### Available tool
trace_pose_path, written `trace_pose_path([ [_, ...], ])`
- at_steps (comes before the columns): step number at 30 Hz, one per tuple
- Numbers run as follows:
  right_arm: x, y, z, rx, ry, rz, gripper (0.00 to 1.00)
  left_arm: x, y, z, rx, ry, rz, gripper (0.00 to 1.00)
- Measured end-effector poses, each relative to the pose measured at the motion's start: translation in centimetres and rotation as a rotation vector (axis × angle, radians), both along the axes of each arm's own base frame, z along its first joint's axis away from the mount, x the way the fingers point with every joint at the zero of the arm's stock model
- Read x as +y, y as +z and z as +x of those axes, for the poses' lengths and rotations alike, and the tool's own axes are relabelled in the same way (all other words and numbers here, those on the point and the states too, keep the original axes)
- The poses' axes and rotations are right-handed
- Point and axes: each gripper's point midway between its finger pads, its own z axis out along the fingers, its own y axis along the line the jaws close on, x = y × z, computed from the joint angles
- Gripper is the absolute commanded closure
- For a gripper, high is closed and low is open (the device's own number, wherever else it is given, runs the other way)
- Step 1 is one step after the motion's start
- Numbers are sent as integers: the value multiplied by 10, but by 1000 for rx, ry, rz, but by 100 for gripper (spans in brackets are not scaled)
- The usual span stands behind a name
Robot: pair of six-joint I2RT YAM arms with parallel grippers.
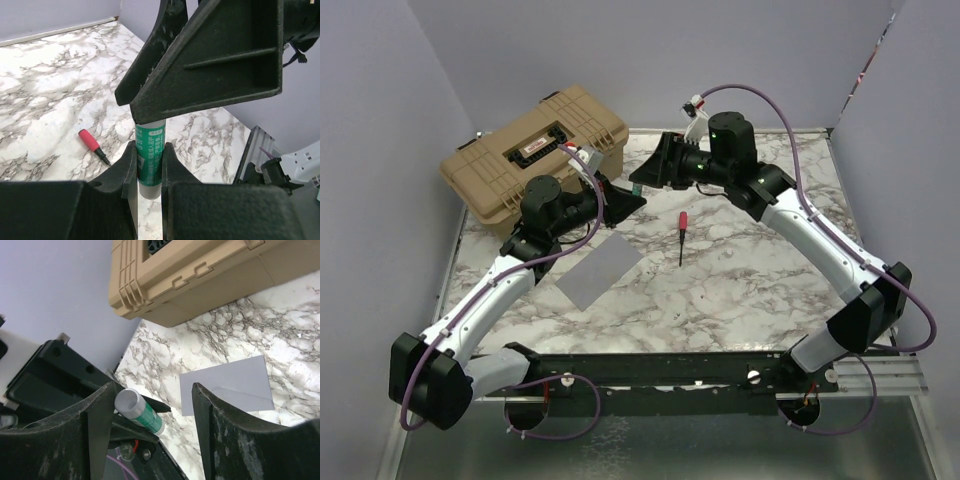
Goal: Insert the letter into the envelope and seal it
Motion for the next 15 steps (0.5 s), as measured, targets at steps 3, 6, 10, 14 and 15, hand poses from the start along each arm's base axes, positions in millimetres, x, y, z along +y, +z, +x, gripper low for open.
trace_pose_path([
  [3,4,-7,5,33,-20,-4,36,3,-2,6,4,40,1,100],
  [6,8,-5,6,36,-18,3,36,5,-3,9,7,61,1,100],
  [10,10,0,5,30,-13,12,50,6,-3,11,10,71,-1,100],
  [14,11,1,3,25,-2,13,60,6,-3,11,11,75,-1,100],
  [15,11,1,2,26,4,15,61,6,-3,12,12,76,-2,100],
])
